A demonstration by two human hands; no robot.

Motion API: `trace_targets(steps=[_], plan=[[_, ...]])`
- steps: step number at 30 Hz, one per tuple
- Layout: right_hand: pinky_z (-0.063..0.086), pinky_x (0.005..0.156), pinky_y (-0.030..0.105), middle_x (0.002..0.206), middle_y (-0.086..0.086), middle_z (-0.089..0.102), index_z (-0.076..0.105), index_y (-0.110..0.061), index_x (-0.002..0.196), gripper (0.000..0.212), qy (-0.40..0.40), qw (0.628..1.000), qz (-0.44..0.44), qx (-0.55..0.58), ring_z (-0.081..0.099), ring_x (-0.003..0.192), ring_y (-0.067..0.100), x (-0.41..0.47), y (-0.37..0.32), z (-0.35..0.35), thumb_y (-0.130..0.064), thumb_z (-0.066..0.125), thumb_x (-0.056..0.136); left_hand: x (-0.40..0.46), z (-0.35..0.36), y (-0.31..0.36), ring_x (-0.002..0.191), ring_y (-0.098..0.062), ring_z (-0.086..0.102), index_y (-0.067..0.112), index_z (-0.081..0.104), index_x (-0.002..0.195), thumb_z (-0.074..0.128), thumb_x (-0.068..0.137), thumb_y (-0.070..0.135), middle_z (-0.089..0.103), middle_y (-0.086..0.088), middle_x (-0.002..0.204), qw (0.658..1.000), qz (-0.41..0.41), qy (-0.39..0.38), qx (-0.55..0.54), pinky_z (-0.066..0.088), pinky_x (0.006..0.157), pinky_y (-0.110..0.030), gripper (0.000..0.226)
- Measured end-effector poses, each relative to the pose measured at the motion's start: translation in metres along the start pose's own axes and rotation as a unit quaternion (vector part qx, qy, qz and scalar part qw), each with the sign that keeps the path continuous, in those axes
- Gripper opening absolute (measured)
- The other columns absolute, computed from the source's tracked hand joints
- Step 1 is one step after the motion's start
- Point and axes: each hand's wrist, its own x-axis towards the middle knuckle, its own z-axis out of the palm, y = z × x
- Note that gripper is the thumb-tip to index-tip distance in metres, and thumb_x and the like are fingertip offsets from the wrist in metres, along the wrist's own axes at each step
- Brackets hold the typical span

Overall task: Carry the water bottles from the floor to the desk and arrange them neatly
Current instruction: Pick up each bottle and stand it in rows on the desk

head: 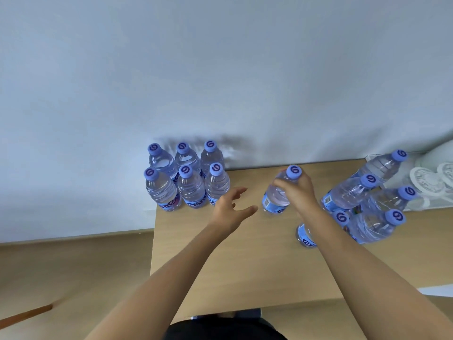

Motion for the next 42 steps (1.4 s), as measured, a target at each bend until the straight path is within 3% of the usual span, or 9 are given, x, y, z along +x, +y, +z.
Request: trace_targets(steps=[4, 8, 12, 17, 23, 29, 36, 39, 42], plan=[[0.049, 0.068, 0.019, 0.081, -0.004, 0.069, 0.069, -0.015, 0.092, 0.022, -0.126, 0.992, -0.01, -0.027, 0.063, 0.075, 0.011, -0.013, -0.029, 0.002, 0.0, 0.072, 0.076, -0.005, -0.012, 0.005, 0.128, -0.006, 0.044, 0.022, 0.047, 0.139, 0.088, 0.07, 0.026, 0.051, 0.012, 0.133, 0.999, 0.003, -0.052, 0.016, 0.039, 0.104, -0.026, 0.08], [0.05, 0.069, 0.02, 0.091, -0.008, 0.07, 0.067, -0.006, 0.082, 0.008, -0.242, 0.967, -0.063, -0.05, 0.066, 0.079, 0.008, -0.03, -0.071, 0.0, -0.005, 0.073, 0.076, -0.016, -0.027, 0.019, 0.132, -0.006, 0.043, 0.027, 0.038, 0.143, 0.093, 0.061, 0.03, 0.047, 0.011, 0.143, 0.995, 0.034, -0.091, 0.006, 0.039, 0.108, -0.028, 0.098], [0.053, 0.07, 0.023, 0.093, 0.001, 0.072, 0.072, -0.014, 0.083, 0.015, -0.296, 0.95, -0.09, -0.045, 0.069, 0.084, 0.012, -0.052, -0.113, 0.006, -0.018, 0.074, 0.069, -0.034, -0.037, 0.041, 0.105, -0.012, 0.065, 0.031, 0.047, 0.129, 0.093, 0.06, 0.022, 0.067, 0.006, 0.113, 0.985, 0.071, -0.137, -0.075, 0.057, 0.079, -0.032, 0.084], [0.051, 0.087, 0.045, 0.109, 0.03, 0.066, 0.067, -0.02, 0.084, 0.017, -0.297, 0.95, -0.099, 0.009, 0.067, 0.093, 0.035, -0.066, -0.147, 0.022, -0.02, 0.077, 0.07, -0.054, -0.041, 0.06, 0.075, -0.019, 0.069, 0.023, 0.052, 0.112, 0.09, 0.064, 0.012, 0.07, -0.007, 0.092, 0.984, 0.085, -0.083, -0.136, 0.054, 0.058, -0.026, 0.063], [0.054, 0.057, 0.023, 0.073, -0.003, 0.069, 0.062, -0.013, 0.094, 0.025, -0.228, 0.964, -0.119, 0.068, 0.071, 0.067, 0.013, -0.083, -0.156, 0.045, -0.017, 0.081, 0.078, -0.065, -0.05, 0.075, 0.074, -0.009, 0.069, 0.025, 0.055, 0.1, 0.089, 0.062, 0.014, 0.072, 0.007, 0.084, 0.985, 0.101, -0.015, -0.142, 0.053, 0.064, -0.018, 0.051], [0.054, 0.057, 0.029, 0.065, 0.002, 0.065, 0.059, -0.011, 0.08, 0.019, -0.181, 0.972, -0.119, 0.095, 0.065, 0.058, 0.017, -0.093, -0.155, 0.057, -0.006, 0.077, 0.076, -0.077, -0.052, 0.08, 0.076, -0.014, 0.071, 0.023, 0.055, 0.102, 0.088, 0.06, 0.013, 0.072, 0.0, 0.088, 0.983, 0.093, -0.01, -0.158, 0.056, 0.062, -0.024, 0.055], [0.056, 0.062, 0.034, 0.066, 0.009, 0.066, 0.065, -0.022, 0.061, 0.015, -0.234, 0.96, -0.075, 0.134, 0.066, 0.066, 0.027, -0.089, -0.159, 0.048, -0.01, 0.074, 0.063, -0.087, -0.058, 0.08, 0.078, -0.01, 0.067, 0.025, 0.055, 0.109, 0.089, 0.063, 0.011, 0.069, 0.004, 0.088, 0.975, 0.107, -0.09, -0.174, 0.054, 0.065, -0.022, 0.059], [0.057, 0.067, 0.038, 0.074, 0.012, 0.067, 0.067, -0.022, 0.065, 0.014, -0.252, 0.954, -0.071, 0.143, 0.066, 0.074, 0.032, -0.086, -0.161, 0.044, -0.01, 0.075, 0.065, -0.087, -0.058, 0.082, 0.076, -0.009, 0.068, 0.023, 0.055, 0.108, 0.087, 0.063, 0.011, 0.07, 0.007, 0.085, 0.974, 0.106, -0.095, -0.178, 0.054, 0.065, -0.022, 0.056], [0.058, 0.061, 0.033, 0.074, 0.008, 0.067, 0.063, -0.013, 0.086, 0.02, -0.229, 0.959, -0.089, 0.138, 0.069, 0.072, 0.027, -0.088, -0.16, 0.044, -0.01, 0.078, 0.075, -0.087, -0.054, 0.085, 0.072, -0.009, 0.068, 0.022, 0.056, 0.103, 0.086, 0.058, 0.019, 0.071, 0.007, 0.082, 0.976, 0.107, -0.064, -0.181, 0.053, 0.063, -0.02, 0.054]])
